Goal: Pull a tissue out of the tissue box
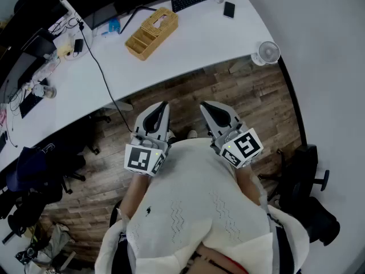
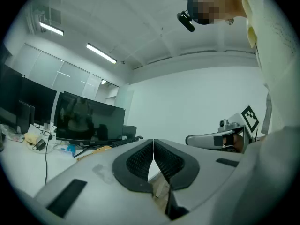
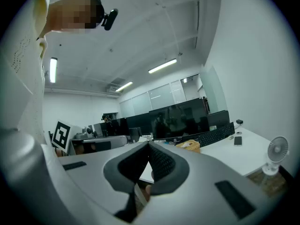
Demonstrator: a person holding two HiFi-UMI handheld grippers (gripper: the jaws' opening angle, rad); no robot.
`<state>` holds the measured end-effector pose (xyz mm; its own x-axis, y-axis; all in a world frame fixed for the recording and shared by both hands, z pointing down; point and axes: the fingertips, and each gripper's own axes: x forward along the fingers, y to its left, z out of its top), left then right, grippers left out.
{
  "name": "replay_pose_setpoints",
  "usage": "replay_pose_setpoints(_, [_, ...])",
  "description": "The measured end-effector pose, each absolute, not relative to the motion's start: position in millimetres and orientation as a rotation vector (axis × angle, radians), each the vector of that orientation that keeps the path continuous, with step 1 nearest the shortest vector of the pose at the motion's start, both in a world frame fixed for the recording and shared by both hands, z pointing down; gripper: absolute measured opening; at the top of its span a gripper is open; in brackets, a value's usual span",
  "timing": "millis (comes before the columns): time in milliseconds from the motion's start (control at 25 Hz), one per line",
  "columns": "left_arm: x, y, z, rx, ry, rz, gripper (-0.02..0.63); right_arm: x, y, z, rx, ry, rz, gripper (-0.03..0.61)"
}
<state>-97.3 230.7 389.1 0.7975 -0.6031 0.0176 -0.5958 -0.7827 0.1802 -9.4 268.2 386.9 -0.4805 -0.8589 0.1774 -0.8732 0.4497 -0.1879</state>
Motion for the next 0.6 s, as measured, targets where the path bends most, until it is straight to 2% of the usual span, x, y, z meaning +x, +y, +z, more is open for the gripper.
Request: replay_pose_setpoints(600, [-137,208,397,2.855,-0.925,-0.042,0.015,-54,247,397,1.611,-2.638,0.390,0.000])
